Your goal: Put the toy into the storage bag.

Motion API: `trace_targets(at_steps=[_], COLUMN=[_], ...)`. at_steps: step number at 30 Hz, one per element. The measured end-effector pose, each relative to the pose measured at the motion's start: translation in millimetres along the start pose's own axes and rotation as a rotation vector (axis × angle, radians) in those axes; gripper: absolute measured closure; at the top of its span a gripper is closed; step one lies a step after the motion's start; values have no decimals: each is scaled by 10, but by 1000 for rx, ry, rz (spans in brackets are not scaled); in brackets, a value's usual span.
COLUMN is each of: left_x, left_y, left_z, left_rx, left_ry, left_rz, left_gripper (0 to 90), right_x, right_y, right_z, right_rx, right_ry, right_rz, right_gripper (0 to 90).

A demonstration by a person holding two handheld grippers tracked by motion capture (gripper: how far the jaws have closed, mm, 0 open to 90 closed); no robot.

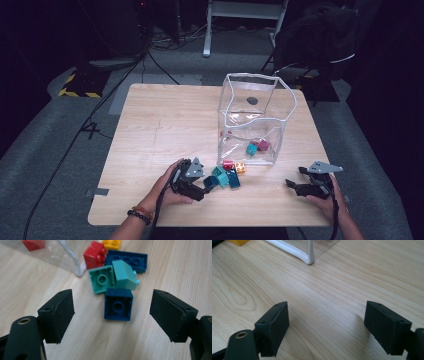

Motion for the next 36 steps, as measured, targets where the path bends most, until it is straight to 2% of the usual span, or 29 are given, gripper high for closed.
trace_targets(at_steps=[6,11,16,23,29,36], left_x=[65,83,75,67,77,92], left_y=[142,214,256,282,287,283], left_z=[96,112,114,99,87,83], left_rx=[17,28,20,35,19,27], left_ry=[10,9,5,-19,-42,-29], left_rz=[-43,-59,-65,-48,-22,-9], left_gripper=[231,241,286,391,562,588], right_x=[0,0,0,0,0,0], right_y=[0,0,0,0,0,0], right_z=[-1,-1,0,0,0,0], right_rx=[-1,0,0,0,0,0], right_ry=[1,1,1,0,1,1], right_rz=[0,0,0,0,0,0], right_gripper=[204,204,204,204,204,204])
Point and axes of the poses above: each handheld gripper's, and its own axes: y roughly forward along the jaws, x roughly out of its underside, z roughly to its right, the point moved 2 cm from there along y, roughly forward along the jaws, and after that the axes turned 12 degrees about -x, right-handed, at the moved point
